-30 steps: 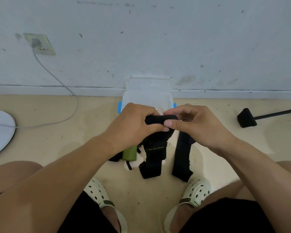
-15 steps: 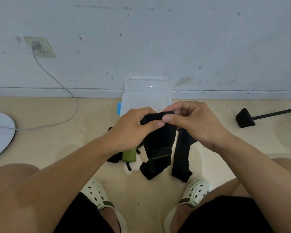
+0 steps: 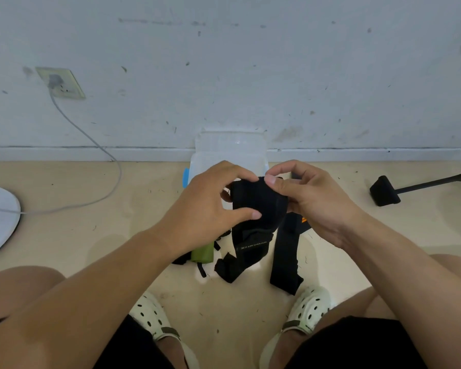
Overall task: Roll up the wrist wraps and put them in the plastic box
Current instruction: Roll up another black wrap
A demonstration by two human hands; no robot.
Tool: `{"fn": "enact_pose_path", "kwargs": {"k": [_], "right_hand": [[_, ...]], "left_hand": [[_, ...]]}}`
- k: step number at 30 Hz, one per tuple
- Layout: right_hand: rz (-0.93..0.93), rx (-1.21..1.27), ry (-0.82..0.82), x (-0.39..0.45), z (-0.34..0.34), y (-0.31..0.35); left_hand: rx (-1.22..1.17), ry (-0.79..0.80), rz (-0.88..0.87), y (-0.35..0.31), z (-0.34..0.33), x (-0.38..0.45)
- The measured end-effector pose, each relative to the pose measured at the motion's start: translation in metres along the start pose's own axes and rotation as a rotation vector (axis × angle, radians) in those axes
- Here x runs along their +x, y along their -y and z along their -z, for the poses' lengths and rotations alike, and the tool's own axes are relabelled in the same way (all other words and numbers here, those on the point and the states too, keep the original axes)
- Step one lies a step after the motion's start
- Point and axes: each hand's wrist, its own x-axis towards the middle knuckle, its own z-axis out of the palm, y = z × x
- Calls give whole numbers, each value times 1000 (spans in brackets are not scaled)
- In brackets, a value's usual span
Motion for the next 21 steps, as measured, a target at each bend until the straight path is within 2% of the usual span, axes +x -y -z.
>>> {"fn": "enact_pose_path", "kwargs": {"k": [5, 12, 16, 21], "right_hand": [[-7, -27, 24, -3, -5, 0], [68, -220, 115, -3, 0, 1], [112, -249, 96, -1, 0, -3], [106, -216, 65, -2, -2, 0]], "left_hand": [[86, -57, -7, 6, 0, 1], [21, -26, 63, 2, 6, 1], [8, -22, 51, 2, 6, 0], [-136, 17, 23, -2, -1, -6]]}}
